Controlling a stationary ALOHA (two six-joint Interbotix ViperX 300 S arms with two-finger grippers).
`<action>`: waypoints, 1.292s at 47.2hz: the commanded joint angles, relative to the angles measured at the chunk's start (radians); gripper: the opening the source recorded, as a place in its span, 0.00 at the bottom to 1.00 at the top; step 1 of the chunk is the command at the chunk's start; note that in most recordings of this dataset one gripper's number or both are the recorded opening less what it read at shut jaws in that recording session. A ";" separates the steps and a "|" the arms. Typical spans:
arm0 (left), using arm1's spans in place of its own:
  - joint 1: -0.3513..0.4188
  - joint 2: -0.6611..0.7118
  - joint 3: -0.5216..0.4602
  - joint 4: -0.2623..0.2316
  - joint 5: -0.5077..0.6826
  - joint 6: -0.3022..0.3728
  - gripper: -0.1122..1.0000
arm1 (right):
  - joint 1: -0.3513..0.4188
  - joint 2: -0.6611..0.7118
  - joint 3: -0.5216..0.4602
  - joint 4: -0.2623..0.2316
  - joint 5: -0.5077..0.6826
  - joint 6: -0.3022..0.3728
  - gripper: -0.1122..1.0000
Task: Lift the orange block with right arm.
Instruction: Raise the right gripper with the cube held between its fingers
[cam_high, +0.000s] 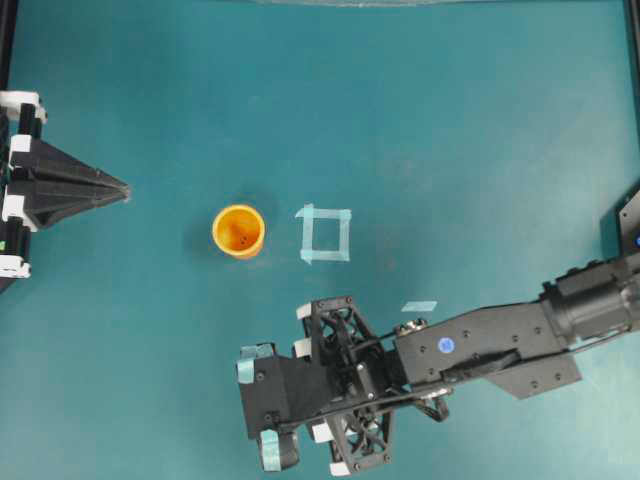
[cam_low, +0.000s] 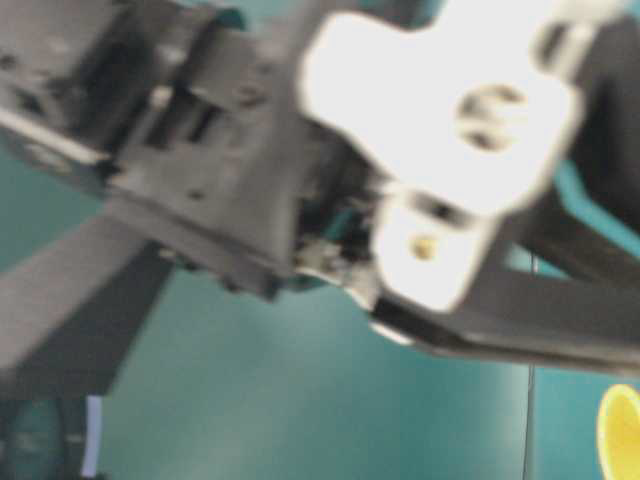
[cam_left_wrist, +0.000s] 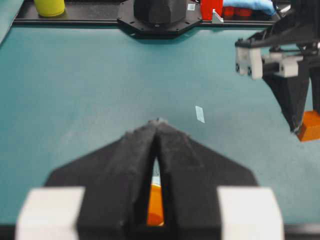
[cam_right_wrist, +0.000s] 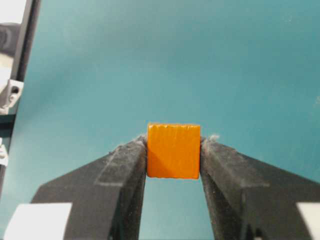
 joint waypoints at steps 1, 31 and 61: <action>0.000 0.006 -0.028 0.003 -0.005 -0.003 0.10 | -0.002 -0.058 -0.040 -0.002 0.025 0.003 0.47; 0.000 0.008 -0.028 0.003 -0.005 -0.006 0.10 | 0.000 -0.101 -0.179 -0.009 0.187 0.003 0.47; 0.000 0.008 -0.028 0.002 0.006 -0.003 0.10 | 0.005 -0.101 -0.187 -0.009 0.202 0.003 0.47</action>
